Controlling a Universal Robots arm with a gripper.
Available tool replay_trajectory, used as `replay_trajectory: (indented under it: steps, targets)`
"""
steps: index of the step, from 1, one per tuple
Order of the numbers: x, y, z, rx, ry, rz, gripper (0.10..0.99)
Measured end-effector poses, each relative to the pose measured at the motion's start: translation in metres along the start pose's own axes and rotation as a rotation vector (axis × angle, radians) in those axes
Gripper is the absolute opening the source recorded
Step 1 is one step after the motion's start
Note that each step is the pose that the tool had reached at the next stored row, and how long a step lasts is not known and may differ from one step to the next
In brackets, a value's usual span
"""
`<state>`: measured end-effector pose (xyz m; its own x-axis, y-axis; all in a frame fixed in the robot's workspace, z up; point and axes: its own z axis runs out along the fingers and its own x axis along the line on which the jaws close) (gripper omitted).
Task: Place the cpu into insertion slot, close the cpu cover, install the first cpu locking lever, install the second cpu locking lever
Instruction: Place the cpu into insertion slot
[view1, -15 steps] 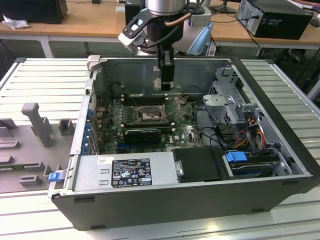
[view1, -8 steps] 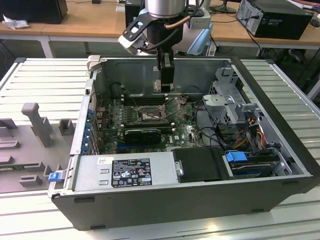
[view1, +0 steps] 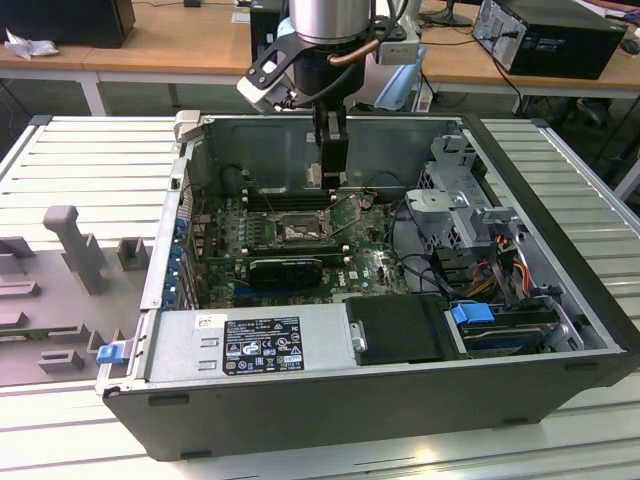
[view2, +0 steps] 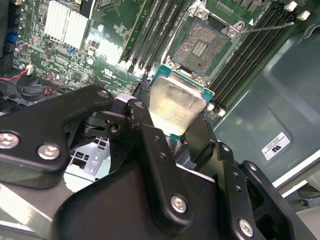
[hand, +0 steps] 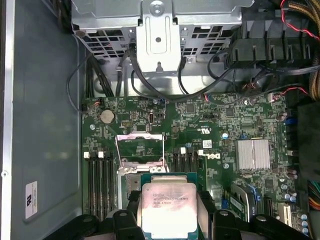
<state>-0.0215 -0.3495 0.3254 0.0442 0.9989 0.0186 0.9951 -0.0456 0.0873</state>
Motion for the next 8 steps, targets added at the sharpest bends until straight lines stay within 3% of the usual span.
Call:
replay_trajectory:
  steps: [8]
  targets:
    - [-0.0001,-0.0006,0.0071,0.000,-0.0001,0.000,0.529]
